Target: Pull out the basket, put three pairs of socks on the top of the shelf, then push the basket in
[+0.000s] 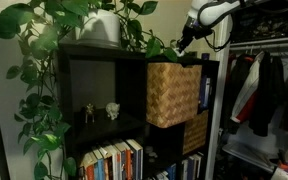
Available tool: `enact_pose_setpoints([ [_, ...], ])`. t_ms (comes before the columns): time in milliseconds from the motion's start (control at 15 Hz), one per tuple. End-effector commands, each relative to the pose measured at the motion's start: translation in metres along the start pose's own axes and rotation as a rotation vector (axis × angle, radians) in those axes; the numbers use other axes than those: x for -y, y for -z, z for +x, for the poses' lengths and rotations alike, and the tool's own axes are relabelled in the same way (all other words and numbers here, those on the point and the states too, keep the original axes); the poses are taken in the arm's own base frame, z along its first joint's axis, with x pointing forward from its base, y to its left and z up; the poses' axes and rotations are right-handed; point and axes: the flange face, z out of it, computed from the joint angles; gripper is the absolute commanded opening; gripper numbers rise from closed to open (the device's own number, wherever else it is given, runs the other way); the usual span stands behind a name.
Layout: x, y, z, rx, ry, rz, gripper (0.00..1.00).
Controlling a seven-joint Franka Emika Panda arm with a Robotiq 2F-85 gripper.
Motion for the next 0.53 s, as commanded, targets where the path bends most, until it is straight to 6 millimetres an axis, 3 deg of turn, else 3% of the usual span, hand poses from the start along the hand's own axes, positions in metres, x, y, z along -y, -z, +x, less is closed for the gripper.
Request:
enact_pose_setpoints([
  [0, 0.003, 0.003, -0.006, -0.018, 0.002, -0.025, 0.48],
  [467, 0.0, 0.016, -0.006, 0.035, -0.017, -0.032, 0.95],
])
